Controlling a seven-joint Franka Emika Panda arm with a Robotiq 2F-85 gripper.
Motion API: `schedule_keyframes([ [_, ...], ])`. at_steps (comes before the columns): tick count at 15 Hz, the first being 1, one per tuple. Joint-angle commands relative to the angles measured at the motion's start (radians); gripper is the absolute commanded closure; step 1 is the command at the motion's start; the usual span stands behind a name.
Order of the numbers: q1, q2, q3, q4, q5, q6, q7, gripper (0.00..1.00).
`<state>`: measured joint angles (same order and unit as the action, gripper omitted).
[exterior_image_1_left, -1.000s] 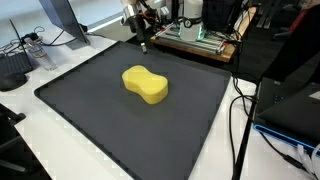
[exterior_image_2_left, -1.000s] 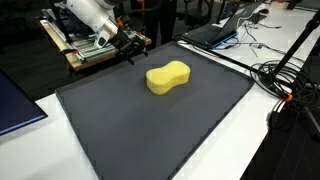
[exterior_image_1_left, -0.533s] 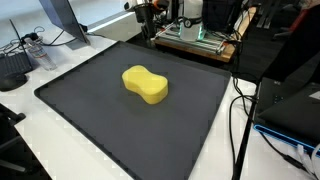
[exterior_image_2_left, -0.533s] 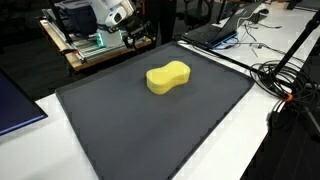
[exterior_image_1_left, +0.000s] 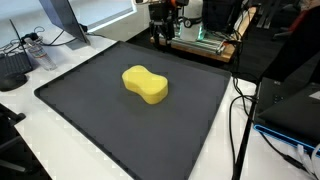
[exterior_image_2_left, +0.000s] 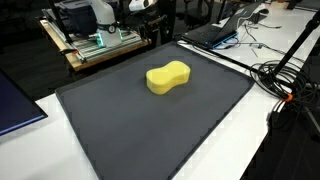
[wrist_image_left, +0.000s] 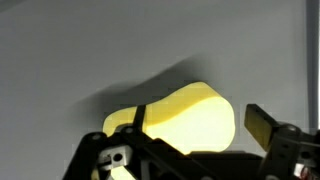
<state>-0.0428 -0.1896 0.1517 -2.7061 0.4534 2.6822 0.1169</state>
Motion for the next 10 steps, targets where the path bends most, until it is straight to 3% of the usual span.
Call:
schedule_keyframes([
  [1, 0.044, 0.0, -0.06, -0.001, -0.019, 0.001, 0.008, 0.0],
  [2, 0.043, 0.0, -0.067, -0.001, -0.019, 0.001, 0.004, 0.0],
  [3, -0.033, 0.044, -0.043, -0.023, -0.164, 0.016, 0.174, 0.0],
  [5, -0.16, 0.012, 0.061, -0.041, -0.318, 0.001, 0.314, 0.0],
  [7, -0.296, -0.044, 0.183, -0.037, -0.488, -0.085, 0.465, 0.0],
  [8, -0.322, -0.075, 0.229, -0.026, -0.558, -0.147, 0.539, 0.0],
  [9, -0.301, -0.087, 0.249, -0.006, -0.609, -0.202, 0.613, 0.0],
  [10, -0.203, -0.088, 0.183, 0.017, -0.665, -0.252, 0.675, 0.0],
])
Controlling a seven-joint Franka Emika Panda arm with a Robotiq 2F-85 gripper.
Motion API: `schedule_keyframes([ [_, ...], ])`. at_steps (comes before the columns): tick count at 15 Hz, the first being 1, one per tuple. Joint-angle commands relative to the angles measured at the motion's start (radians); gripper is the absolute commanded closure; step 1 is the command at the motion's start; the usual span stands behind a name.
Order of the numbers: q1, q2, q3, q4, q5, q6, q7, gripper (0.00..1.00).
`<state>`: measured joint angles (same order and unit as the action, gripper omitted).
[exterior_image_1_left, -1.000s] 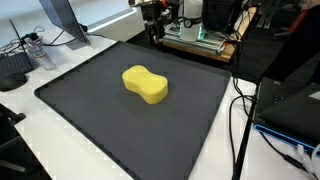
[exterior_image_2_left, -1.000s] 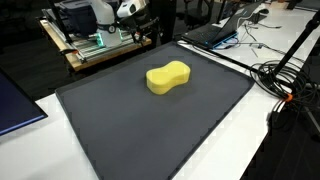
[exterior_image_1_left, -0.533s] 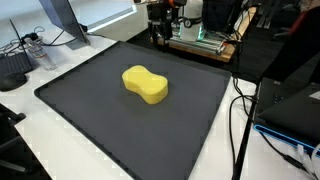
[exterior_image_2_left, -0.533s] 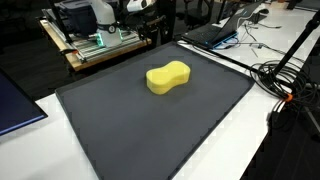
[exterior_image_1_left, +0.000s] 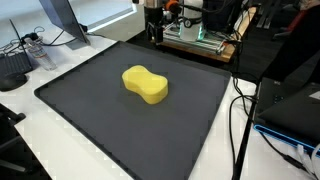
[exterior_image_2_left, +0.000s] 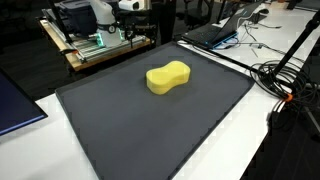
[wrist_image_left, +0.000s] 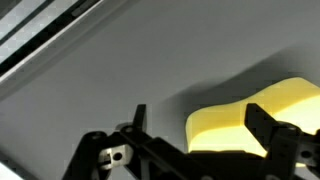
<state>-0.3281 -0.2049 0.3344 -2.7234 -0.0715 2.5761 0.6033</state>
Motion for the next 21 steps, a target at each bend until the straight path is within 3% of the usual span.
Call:
schedule_keyframes([
  [1, 0.106, -0.081, 0.012, 0.061, -0.164, -0.204, 0.217, 0.0],
  [5, 0.251, -0.075, 0.021, 0.183, -0.235, -0.371, 0.257, 0.0],
  [13, 0.427, 0.107, 0.06, 0.45, -0.455, -0.492, 0.17, 0.0],
  [17, 0.505, 0.268, 0.049, 0.612, -0.556, -0.59, 0.066, 0.0],
  [21, 0.579, 0.436, 0.008, 0.811, -0.547, -0.734, -0.114, 0.0],
])
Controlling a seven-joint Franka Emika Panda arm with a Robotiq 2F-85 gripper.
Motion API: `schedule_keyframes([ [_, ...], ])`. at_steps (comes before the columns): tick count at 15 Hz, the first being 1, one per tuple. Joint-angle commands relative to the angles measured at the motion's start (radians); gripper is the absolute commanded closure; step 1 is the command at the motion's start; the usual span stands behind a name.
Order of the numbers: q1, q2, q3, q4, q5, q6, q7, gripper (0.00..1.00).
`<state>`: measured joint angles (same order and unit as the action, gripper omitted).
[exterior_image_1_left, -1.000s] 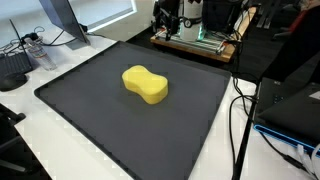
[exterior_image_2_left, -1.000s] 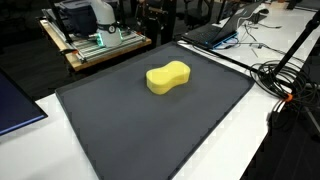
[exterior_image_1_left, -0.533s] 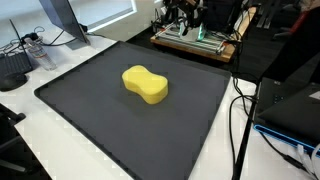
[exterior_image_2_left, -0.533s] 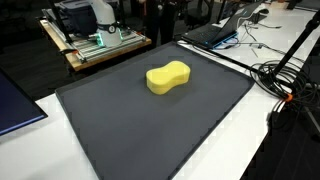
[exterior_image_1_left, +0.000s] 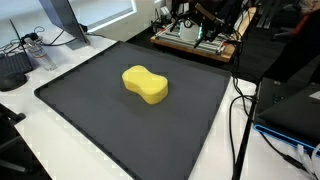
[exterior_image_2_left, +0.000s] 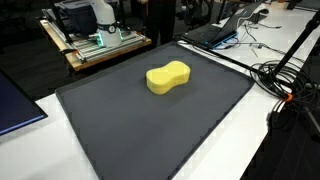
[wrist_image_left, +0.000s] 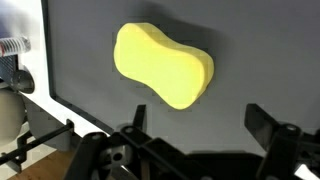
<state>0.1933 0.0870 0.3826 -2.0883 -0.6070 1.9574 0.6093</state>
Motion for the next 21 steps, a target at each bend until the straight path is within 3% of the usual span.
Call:
schedule_keyframes([
  [1, 0.074, 0.186, -0.053, 0.231, -0.001, -0.154, -0.167, 0.0],
  [5, 0.127, 0.319, -0.113, 0.415, 0.004, -0.243, -0.29, 0.0],
  [10, 0.132, 0.428, -0.183, 0.585, 0.042, -0.281, -0.398, 0.0],
  [16, 0.07, 0.503, -0.249, 0.736, 0.199, -0.273, -0.504, 0.0],
  [21, -0.011, 0.546, -0.293, 0.832, 0.365, -0.284, -0.52, 0.0],
])
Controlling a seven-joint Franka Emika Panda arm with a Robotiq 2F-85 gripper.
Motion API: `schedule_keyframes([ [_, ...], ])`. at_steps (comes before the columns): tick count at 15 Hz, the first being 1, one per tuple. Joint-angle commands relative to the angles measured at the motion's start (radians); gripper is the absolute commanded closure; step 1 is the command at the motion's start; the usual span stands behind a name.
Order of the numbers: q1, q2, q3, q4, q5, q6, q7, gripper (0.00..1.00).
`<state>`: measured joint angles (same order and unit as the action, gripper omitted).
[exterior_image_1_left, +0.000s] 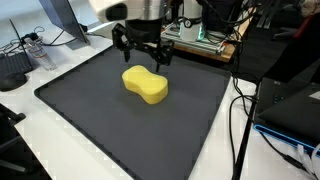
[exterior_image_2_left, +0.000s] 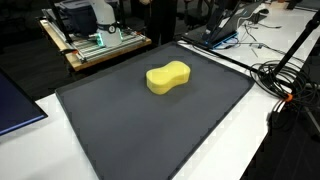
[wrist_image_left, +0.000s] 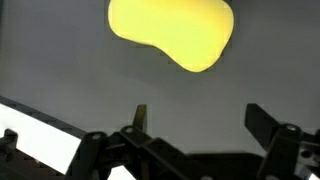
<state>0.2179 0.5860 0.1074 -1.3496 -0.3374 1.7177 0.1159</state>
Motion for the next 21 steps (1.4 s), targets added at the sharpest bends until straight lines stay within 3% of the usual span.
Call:
schedule_keyframes([
  [1, -0.057, 0.052, -0.024, 0.102, 0.131, -0.044, -0.025, 0.0],
  [6, -0.141, 0.077, -0.06, 0.123, 0.272, -0.028, 0.017, 0.0],
  [14, -0.219, 0.119, -0.113, 0.132, 0.326, -0.036, 0.023, 0.0],
  [21, -0.265, 0.044, -0.124, -0.035, 0.377, 0.053, 0.026, 0.0],
])
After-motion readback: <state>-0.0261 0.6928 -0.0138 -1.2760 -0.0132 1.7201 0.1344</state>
